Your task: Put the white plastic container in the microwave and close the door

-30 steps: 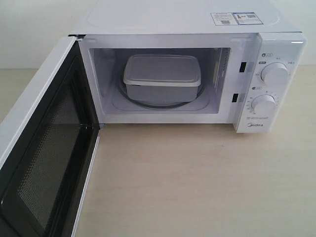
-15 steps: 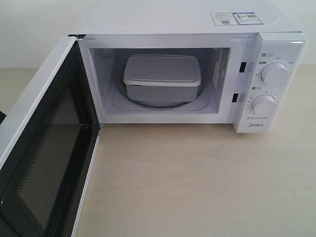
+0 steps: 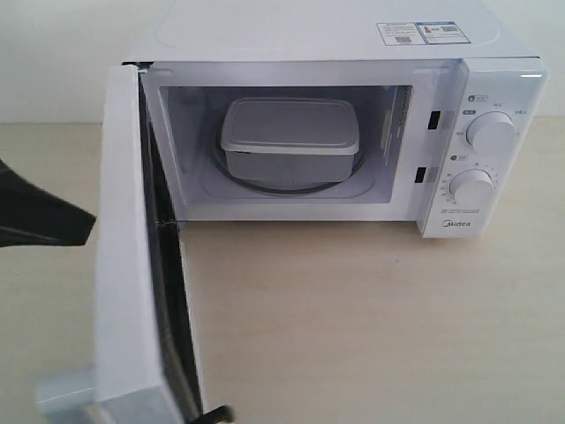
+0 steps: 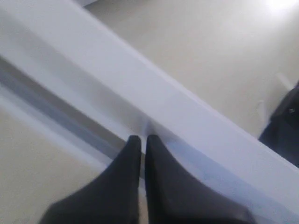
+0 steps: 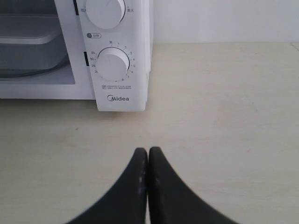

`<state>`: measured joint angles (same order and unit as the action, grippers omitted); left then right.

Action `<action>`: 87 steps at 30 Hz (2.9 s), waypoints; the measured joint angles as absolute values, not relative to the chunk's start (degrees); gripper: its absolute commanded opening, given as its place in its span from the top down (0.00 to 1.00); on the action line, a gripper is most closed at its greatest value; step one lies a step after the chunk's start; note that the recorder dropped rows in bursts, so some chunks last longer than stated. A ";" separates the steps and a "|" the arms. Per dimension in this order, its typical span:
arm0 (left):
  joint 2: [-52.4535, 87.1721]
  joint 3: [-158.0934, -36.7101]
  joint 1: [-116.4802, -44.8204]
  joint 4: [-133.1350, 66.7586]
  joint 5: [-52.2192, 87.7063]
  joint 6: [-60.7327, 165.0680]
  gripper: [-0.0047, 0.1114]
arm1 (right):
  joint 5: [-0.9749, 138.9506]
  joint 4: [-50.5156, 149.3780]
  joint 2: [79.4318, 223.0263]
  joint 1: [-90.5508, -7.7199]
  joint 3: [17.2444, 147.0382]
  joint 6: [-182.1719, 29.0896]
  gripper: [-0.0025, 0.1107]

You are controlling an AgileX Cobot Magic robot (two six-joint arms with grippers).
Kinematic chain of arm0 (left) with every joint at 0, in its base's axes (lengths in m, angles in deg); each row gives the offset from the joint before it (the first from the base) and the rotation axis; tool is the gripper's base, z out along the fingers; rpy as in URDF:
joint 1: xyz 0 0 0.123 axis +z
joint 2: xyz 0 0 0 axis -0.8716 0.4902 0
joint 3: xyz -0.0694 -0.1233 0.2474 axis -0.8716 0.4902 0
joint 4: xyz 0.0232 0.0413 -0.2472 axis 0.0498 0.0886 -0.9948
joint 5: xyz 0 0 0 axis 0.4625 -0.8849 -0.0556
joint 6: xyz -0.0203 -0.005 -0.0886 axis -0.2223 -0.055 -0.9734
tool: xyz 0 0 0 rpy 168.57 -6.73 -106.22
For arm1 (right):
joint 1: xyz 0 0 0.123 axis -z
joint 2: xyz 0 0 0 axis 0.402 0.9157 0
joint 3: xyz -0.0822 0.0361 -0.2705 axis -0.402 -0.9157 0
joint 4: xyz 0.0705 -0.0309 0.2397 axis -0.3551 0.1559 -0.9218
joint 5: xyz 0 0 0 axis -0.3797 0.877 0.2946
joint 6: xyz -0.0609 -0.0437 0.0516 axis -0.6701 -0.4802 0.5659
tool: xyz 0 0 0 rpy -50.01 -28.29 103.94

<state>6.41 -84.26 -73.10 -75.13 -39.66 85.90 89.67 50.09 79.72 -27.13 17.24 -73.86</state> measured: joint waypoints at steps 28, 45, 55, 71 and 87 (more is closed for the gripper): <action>11.50 -83.39 -73.18 -95.50 -36.77 101.34 0.92 | 89.67 50.09 79.72 -27.13 17.24 -73.86 0.98; 11.50 -83.39 -73.18 -95.10 -35.61 101.34 0.92 | 89.67 50.09 79.72 -27.13 17.24 -73.86 0.98; 11.50 -83.39 -73.18 -95.10 -35.60 101.34 0.92 | 89.67 50.09 79.72 -27.13 17.24 -73.86 0.98; 11.50 -83.39 -73.18 -95.10 -34.22 101.34 0.92 | 89.67 49.95 79.72 -27.13 17.24 -73.86 0.98; 11.50 -83.39 -73.18 -95.10 -34.66 101.34 0.92 | 60.60 52.50 79.72 -27.13 17.24 -74.86 0.98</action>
<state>11.50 -83.39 -73.18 -95.10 -34.66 101.34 60.60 52.50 79.72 -27.13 17.24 -74.86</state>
